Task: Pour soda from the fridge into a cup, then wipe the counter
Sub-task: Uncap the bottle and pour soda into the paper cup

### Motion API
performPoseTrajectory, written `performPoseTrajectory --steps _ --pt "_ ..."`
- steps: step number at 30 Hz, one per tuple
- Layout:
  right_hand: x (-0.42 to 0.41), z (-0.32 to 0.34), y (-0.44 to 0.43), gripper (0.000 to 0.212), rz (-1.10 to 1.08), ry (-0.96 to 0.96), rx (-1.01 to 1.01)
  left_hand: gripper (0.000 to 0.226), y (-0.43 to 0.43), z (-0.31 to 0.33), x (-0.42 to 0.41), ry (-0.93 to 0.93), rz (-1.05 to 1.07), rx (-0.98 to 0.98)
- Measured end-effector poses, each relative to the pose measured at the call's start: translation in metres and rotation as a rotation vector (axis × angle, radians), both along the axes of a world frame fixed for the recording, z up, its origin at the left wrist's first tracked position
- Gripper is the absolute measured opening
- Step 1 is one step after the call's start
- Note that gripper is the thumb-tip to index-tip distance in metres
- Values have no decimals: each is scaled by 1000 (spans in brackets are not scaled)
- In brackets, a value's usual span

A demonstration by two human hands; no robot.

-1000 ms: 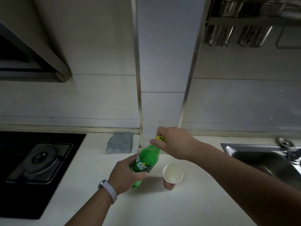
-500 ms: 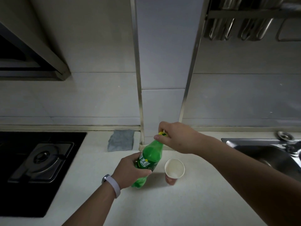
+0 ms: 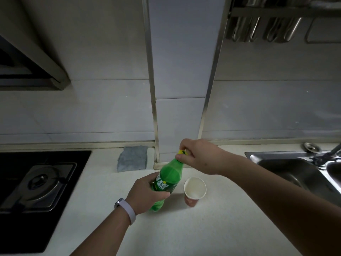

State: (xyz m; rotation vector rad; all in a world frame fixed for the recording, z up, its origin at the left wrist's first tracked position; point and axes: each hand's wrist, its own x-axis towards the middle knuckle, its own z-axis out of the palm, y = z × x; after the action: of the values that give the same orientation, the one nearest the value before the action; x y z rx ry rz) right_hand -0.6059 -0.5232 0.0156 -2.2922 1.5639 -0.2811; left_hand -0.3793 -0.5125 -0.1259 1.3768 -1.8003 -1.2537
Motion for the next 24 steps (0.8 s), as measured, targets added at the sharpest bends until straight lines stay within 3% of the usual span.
performPoseTrajectory --steps 4,7,11,14,18,21,24 --pt "-1 6 1 6 144 15 31 51 -3 -4 4 -6 -10 7" --pt "-1 5 3 33 248 -49 29 50 -3 -8 2 -11 -17 17" --pt "1 -3 0 36 68 -126 66 51 -4 -8 0 -13 -46 11" --pt "1 -10 -9 35 -83 63 8 51 -5 -10 3 -35 -45 21" --pt "-2 -19 -7 28 24 -1 -6 51 -9 -14 9 -73 -51 23" --pt "-4 -21 -6 52 51 -60 44 53 -11 -15 12 -71 -31 41" --pt "-1 -25 -8 41 -23 7 30 53 -12 -14 13 -82 -32 55"
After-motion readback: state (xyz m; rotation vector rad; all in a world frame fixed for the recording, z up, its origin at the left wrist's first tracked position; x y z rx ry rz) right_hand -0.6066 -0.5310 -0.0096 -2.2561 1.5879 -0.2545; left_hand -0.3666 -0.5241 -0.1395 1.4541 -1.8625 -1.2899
